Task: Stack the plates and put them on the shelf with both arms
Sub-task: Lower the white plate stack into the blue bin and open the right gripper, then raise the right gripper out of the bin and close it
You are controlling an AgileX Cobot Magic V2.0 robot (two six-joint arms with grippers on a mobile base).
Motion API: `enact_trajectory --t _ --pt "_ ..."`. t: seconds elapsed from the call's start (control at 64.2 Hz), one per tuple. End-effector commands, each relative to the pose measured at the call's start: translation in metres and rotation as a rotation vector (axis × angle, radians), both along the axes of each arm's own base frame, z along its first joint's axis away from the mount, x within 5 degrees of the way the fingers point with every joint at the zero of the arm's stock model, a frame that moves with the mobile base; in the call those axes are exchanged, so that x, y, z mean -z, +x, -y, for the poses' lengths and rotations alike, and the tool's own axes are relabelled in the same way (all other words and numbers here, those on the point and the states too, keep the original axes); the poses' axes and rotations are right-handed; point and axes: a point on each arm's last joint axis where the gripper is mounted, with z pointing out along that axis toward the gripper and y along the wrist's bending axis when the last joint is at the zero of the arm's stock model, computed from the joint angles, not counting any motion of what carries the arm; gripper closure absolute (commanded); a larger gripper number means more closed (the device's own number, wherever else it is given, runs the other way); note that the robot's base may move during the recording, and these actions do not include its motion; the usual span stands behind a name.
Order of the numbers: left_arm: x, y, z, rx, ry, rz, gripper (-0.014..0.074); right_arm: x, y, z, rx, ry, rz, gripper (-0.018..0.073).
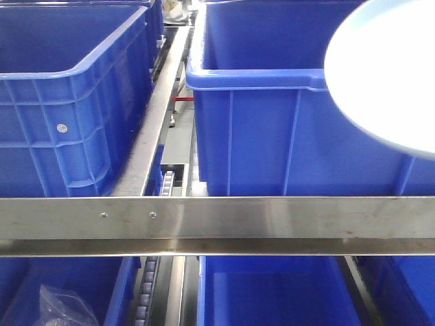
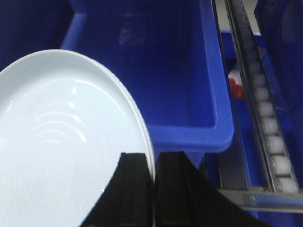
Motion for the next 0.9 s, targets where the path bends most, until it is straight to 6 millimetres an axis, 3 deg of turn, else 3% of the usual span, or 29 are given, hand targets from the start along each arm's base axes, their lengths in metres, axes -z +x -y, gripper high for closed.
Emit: enact_trajectory --t 0.0,0.203,0.452,0.514,0.639,0.701,0.888 --pt "-0.016 0.003 0.002 0.01 -0.024 0.101 0.0512 -0.026 0.006 -0.002 -0.01 0.042 0.203 0.0544" --pt "-0.016 0.003 0.002 0.01 -0.024 0.101 0.0512 -0.049 0.042 -0.004 -0.006 0.096 0.228 0.0544" --pt "-0.016 0.003 0.002 0.01 -0.024 0.101 0.0512 -0.077 0.145 -0.011 -0.006 0.096 0.208 0.0536" --pt "-0.016 0.003 0.002 0.01 -0.024 0.101 0.0512 -0.083 0.166 -0.012 -0.006 0.096 0.212 0.0468" --pt "-0.016 0.003 0.002 0.01 -0.024 0.101 0.0512 -0.086 0.2 -0.014 -0.004 0.105 0.204 0.008" --pt "-0.016 0.003 0.002 0.01 -0.024 0.101 0.0512 -0.087 0.208 -0.014 -0.004 0.105 0.205 -0.0036" --pt "-0.016 0.003 0.002 0.01 -0.024 0.101 0.0512 -0.09 0.199 -0.014 -0.002 0.103 0.167 0.0027"
